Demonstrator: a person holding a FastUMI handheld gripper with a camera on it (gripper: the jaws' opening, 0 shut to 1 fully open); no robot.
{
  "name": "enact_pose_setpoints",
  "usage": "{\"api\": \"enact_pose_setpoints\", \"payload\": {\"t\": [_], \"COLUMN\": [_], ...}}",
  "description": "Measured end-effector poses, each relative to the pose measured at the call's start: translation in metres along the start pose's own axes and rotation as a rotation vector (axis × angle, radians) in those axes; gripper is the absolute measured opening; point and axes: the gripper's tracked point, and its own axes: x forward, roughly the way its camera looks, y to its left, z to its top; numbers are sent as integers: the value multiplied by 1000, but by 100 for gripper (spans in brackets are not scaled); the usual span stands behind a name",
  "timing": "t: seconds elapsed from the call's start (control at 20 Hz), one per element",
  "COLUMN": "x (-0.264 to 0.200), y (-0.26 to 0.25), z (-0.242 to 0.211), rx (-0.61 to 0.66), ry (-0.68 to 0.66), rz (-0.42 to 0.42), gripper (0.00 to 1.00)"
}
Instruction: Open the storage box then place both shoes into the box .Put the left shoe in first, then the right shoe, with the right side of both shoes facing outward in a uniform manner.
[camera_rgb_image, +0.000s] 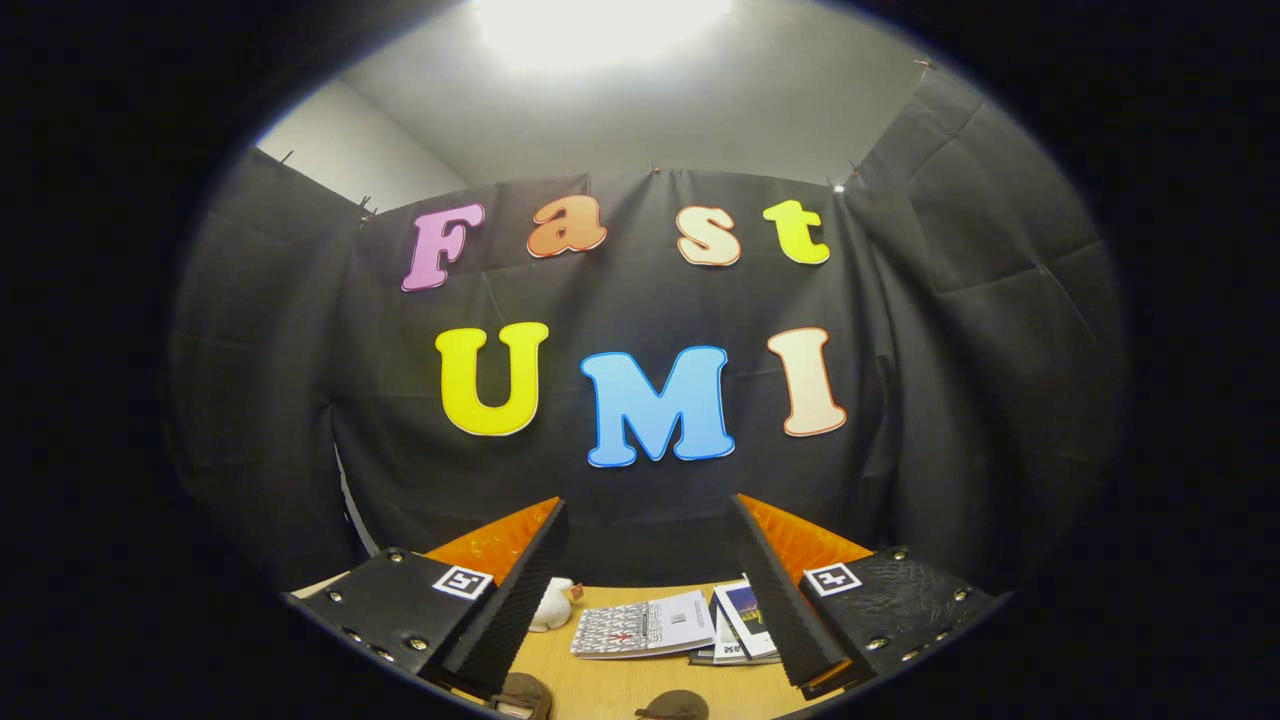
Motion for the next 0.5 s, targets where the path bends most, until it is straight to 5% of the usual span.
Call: {"api": "enact_pose_setpoints", "payload": {"t": [0.25,0.5], "x": [5,9], "y": [22,61], "z": [-49,-118], "rx": [26,169], "ry": [68,241], "rz": [29,158], "gripper": [98,97]}}
